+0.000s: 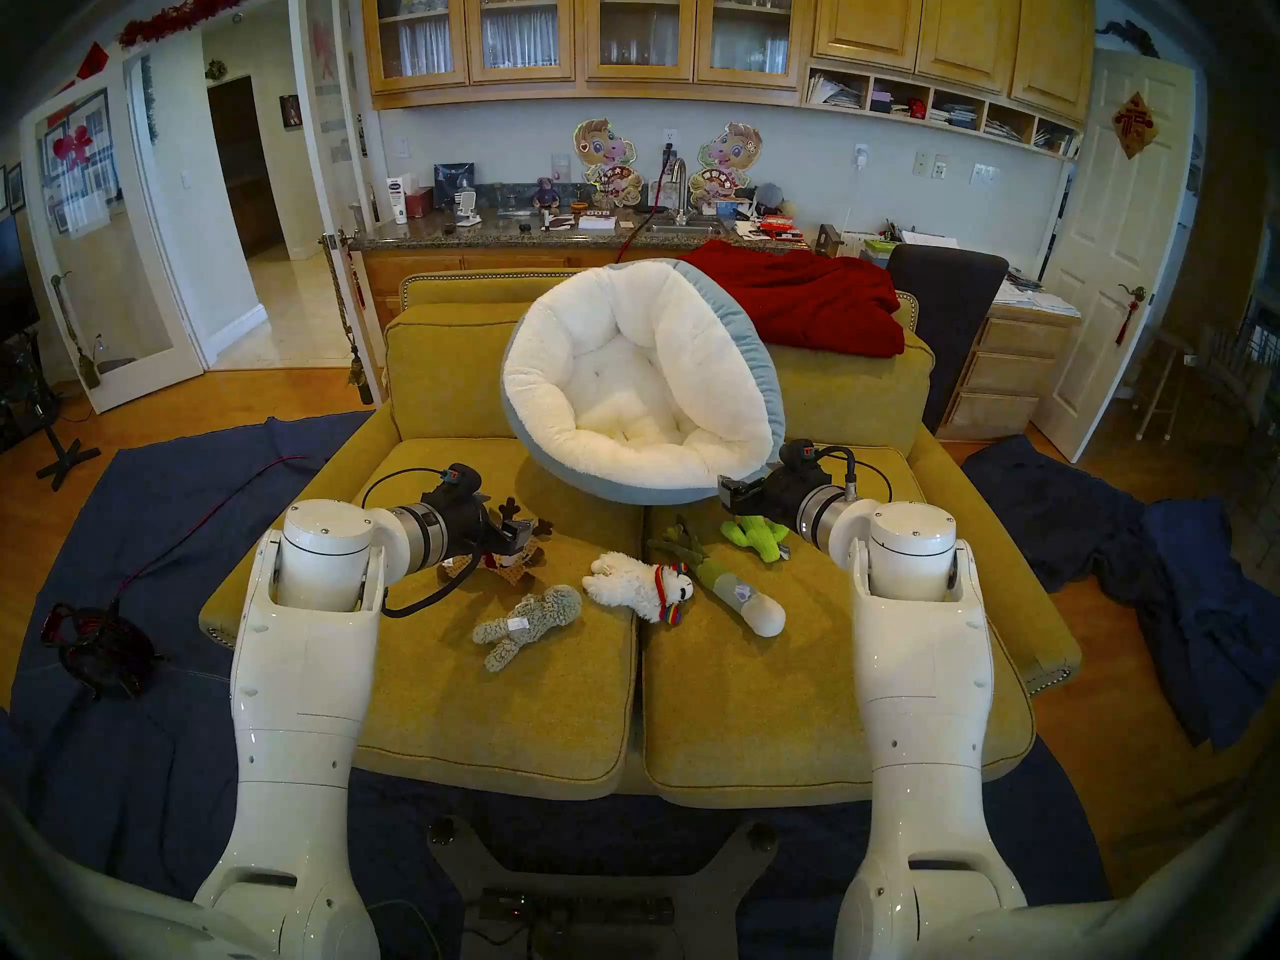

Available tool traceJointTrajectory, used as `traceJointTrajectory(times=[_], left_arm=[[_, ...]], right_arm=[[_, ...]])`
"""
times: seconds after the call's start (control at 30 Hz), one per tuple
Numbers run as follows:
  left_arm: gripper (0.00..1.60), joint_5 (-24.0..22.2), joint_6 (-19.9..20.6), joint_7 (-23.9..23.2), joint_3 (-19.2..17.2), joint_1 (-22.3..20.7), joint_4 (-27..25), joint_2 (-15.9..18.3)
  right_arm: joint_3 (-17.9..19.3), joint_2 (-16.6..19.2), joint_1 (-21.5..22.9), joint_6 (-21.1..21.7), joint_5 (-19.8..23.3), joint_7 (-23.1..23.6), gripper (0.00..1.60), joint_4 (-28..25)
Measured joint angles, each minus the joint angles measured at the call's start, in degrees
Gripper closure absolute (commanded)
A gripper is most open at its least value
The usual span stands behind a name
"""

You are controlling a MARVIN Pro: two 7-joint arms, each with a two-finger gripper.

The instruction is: Put toys into dog bed

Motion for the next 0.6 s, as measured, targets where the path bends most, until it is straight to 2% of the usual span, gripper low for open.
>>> traceJointTrajectory(times=[0.6], left_arm=[[0.0, -0.01, 0.0, 0.03, 0.0, 0.11, 0.04, 0.01]], right_arm=[[-0.08, 0.05, -0.06, 0.07, 0.02, 0.01, 0.0, 0.04]])
